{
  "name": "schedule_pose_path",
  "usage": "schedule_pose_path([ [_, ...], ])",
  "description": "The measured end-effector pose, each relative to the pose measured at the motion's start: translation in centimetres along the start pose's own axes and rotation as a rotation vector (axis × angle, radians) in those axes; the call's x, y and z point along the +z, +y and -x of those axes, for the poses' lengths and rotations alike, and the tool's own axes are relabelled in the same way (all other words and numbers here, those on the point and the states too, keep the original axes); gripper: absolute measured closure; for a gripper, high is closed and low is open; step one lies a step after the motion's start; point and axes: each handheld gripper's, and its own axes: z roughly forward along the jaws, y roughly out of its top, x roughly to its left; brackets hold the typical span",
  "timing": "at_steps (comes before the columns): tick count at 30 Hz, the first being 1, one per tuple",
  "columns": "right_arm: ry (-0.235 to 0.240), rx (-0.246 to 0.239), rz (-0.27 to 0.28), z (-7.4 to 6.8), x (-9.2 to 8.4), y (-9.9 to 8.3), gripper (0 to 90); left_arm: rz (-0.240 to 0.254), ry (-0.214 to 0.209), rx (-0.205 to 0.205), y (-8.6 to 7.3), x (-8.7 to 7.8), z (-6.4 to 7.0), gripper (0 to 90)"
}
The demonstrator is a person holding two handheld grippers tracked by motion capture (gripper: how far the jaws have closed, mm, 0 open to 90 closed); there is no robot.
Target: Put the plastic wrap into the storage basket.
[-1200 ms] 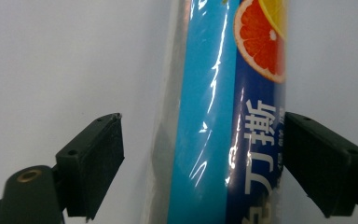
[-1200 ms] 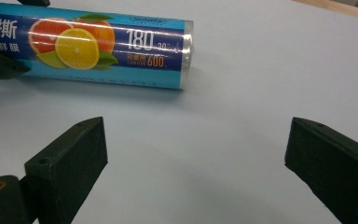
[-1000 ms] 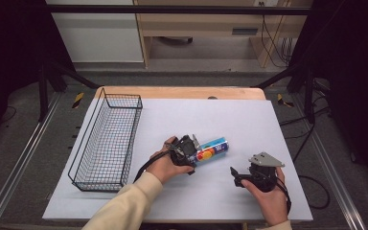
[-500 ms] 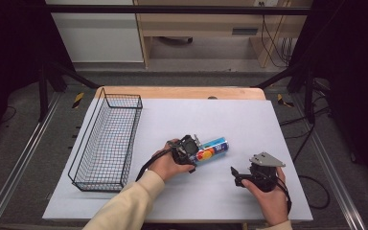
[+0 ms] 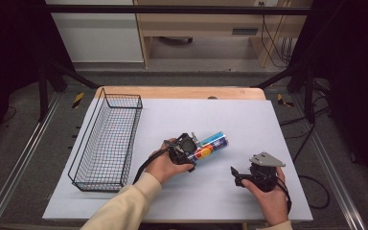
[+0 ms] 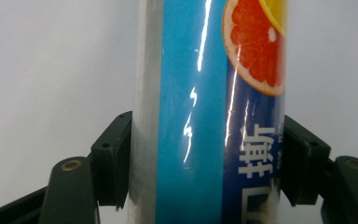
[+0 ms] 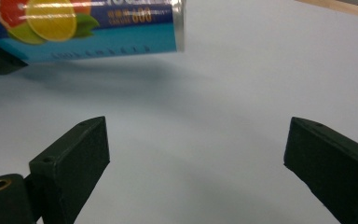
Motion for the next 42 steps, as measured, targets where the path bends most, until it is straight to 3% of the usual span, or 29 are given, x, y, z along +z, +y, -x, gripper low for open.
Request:
schedule_pose_path([
  [13, 0.019, 0.004, -0.01, -0.3, 0.2, -0.1, 5.6, 0.051, 0.022, -0.032, -0.3, -3.9, 0.2, 31.7],
  [24, 0.033, 0.015, -0.023, 0.1, 0.8, -0.4, 5.7, 0.147, 0.034, -0.068, 0.0, -6.6, -0.6, 31.8],
  [29, 0.053, 0.014, -0.025, 0.1, 0.9, -0.5, 5.7, 0.161, 0.064, -0.088, 0.0, -8.4, -0.9, 31.9],
  [34, 0.057, 0.007, -0.014, -0.3, 0.6, -0.2, 5.7, 0.148, 0.132, -0.105, -0.5, -11.0, -0.8, 31.8],
  [42, 0.051, 0.003, -0.013, -0.7, 0.5, 0.0, 5.6, 0.152, 0.17, -0.144, -1.9, -13.6, -0.8, 31.9],
])
